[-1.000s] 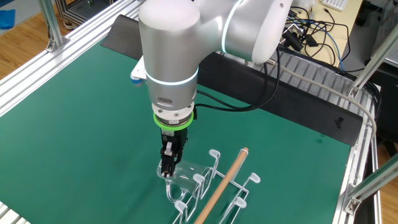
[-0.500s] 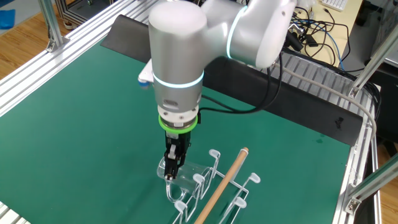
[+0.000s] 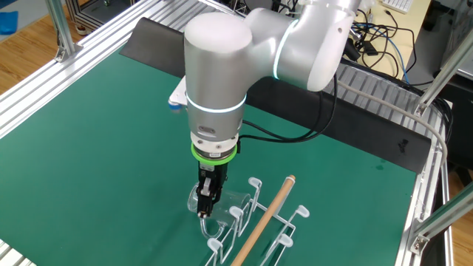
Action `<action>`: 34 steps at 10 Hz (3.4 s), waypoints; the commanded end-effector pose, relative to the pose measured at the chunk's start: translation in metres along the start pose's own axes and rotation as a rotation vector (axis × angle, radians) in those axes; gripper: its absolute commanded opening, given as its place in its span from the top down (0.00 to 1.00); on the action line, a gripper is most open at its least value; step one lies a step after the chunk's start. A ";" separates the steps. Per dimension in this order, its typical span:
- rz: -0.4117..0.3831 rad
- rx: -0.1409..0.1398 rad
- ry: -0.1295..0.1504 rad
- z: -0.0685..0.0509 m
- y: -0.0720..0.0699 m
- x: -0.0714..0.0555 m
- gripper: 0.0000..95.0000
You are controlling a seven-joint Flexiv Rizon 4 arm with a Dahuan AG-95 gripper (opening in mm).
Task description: Put the cup on the cup rack
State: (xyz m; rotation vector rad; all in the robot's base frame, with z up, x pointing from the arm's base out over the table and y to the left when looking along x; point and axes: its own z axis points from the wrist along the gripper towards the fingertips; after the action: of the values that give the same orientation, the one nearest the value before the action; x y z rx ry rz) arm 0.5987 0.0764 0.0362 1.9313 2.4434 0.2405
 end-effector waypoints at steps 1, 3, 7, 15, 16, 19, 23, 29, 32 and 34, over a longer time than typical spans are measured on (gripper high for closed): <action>0.000 -0.020 -0.009 0.002 0.001 0.000 0.00; -0.006 -0.019 -0.012 0.005 0.002 0.001 0.00; -0.012 -0.014 -0.024 0.014 0.004 0.005 0.00; -0.073 0.006 -0.057 0.016 0.009 0.004 0.60; -0.084 0.011 -0.056 0.013 0.009 0.002 0.60; -0.114 0.018 -0.062 0.002 0.016 -0.008 1.00; -0.169 0.044 -0.081 -0.010 0.023 -0.018 1.00; -0.268 0.065 -0.111 -0.032 0.027 -0.033 1.00; -0.290 0.100 -0.108 -0.040 0.025 -0.036 1.00; -0.303 0.116 -0.102 -0.047 0.023 -0.038 1.00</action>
State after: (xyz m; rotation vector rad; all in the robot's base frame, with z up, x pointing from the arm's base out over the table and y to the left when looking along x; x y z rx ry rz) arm 0.6240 0.0390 0.0855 1.5337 2.6919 -0.0034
